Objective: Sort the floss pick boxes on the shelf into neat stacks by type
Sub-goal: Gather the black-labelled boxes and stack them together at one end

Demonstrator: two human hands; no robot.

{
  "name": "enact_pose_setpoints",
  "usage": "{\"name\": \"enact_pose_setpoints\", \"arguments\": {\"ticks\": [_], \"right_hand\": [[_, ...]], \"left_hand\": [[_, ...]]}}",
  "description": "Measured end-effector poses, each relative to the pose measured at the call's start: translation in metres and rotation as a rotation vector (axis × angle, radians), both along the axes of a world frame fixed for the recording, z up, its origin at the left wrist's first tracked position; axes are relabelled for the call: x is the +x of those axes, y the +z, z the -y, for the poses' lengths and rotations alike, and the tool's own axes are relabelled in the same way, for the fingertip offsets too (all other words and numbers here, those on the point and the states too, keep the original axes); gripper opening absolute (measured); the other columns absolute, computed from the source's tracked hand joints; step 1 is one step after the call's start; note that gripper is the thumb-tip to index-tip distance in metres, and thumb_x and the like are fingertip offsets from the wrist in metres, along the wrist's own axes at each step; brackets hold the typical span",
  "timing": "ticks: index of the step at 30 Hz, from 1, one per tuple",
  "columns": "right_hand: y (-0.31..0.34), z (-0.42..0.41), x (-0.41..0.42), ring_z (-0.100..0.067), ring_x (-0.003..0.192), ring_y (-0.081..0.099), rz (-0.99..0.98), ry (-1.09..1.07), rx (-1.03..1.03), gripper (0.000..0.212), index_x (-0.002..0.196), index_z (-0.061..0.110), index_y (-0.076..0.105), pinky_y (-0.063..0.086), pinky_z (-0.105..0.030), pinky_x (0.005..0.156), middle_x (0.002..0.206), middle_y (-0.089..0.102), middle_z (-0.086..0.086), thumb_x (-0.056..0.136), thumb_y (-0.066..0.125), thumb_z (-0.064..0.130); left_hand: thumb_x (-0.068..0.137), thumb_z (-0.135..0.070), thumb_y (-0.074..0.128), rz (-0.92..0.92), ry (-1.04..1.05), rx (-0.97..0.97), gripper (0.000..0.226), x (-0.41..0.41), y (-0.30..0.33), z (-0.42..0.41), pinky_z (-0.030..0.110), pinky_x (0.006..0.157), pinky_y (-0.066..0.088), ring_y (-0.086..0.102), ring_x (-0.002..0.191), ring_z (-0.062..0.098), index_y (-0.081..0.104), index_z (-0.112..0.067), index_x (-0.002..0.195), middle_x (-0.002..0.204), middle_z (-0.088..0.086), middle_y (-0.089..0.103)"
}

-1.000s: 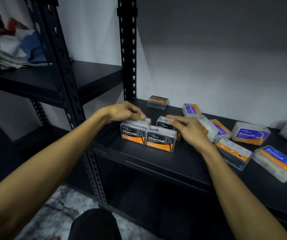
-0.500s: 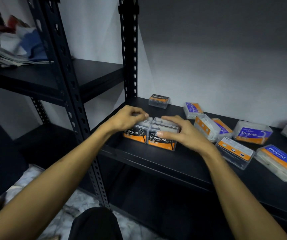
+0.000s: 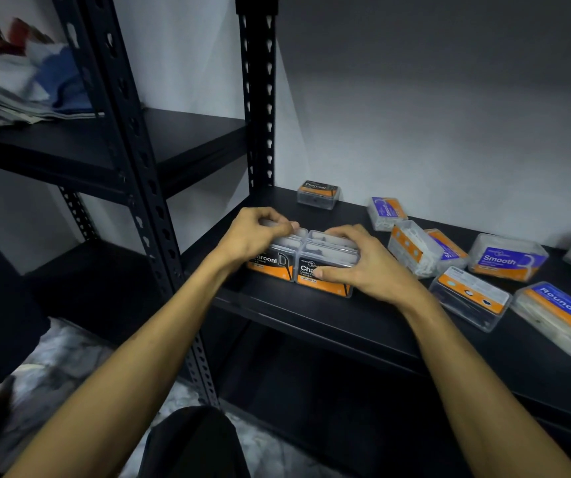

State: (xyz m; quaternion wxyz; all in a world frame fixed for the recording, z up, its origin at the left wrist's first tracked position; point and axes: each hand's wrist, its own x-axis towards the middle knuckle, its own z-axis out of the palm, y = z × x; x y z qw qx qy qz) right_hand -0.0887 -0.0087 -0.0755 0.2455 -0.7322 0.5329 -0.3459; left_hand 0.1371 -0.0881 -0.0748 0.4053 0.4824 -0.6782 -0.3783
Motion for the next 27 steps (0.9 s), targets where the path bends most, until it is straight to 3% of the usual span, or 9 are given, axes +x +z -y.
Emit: {"name": "enact_pose_setpoints", "arguments": {"ticks": [4,9,12,21,27], "right_hand": [[0.0006,-0.0021,0.0016,-0.003,0.106,0.055,0.007,-0.011,-0.020,0.061,0.120,0.035,0.055,0.041,-0.011,0.085,0.116,0.050,0.003,0.068,0.088,0.039],[0.0027,-0.0039,0.0032,-0.004,0.105,0.057,0.013,0.002,-0.006,0.060,0.118,0.033,0.056,0.048,-0.020,0.088,0.120,0.054,0.004,0.068,0.088,0.039],[0.0022,-0.0045,0.0037,-0.003,0.103,0.056,0.003,-0.010,-0.018,0.059,0.117,0.031,0.056,0.047,-0.017,0.085,0.119,0.053,0.004,0.068,0.087,0.039],[0.0011,-0.0053,0.0029,-0.002,0.100,0.056,-0.026,-0.022,-0.078,0.059,0.118,0.034,0.059,0.049,-0.028,0.089,0.109,0.052,0.009,0.067,0.086,0.045],[0.0000,-0.0050,0.0036,0.002,0.099,0.056,-0.008,-0.014,-0.061,0.060,0.120,0.032,0.059,0.048,-0.023,0.089,0.107,0.053,0.013,0.068,0.086,0.044]], "left_hand": [[0.074,-0.039,0.083,-0.038,0.003,-0.002,0.023,-0.0019,0.0005,-0.0021,0.039,0.089,0.058,0.074,0.090,0.021,0.076,-0.019,0.081,0.090,0.000,0.078],[0.081,-0.038,0.079,-0.003,-0.010,-0.002,0.021,-0.0020,0.0042,-0.0043,0.035,0.079,0.057,0.070,0.076,0.013,0.074,-0.018,0.083,0.088,0.005,0.076],[0.086,-0.037,0.075,0.011,-0.036,0.006,0.021,-0.0015,0.0067,-0.0067,0.031,0.073,0.055,0.067,0.071,0.010,0.074,-0.017,0.086,0.085,0.004,0.075],[0.085,-0.042,0.074,0.034,-0.029,0.019,0.017,-0.0019,0.0058,-0.0029,0.030,0.075,0.055,0.069,0.073,0.012,0.076,-0.024,0.084,0.083,-0.001,0.076],[0.089,-0.036,0.071,0.047,-0.040,0.034,0.017,-0.0029,0.0093,-0.0068,0.022,0.067,0.051,0.066,0.069,0.008,0.074,-0.020,0.089,0.083,-0.001,0.073]]}}
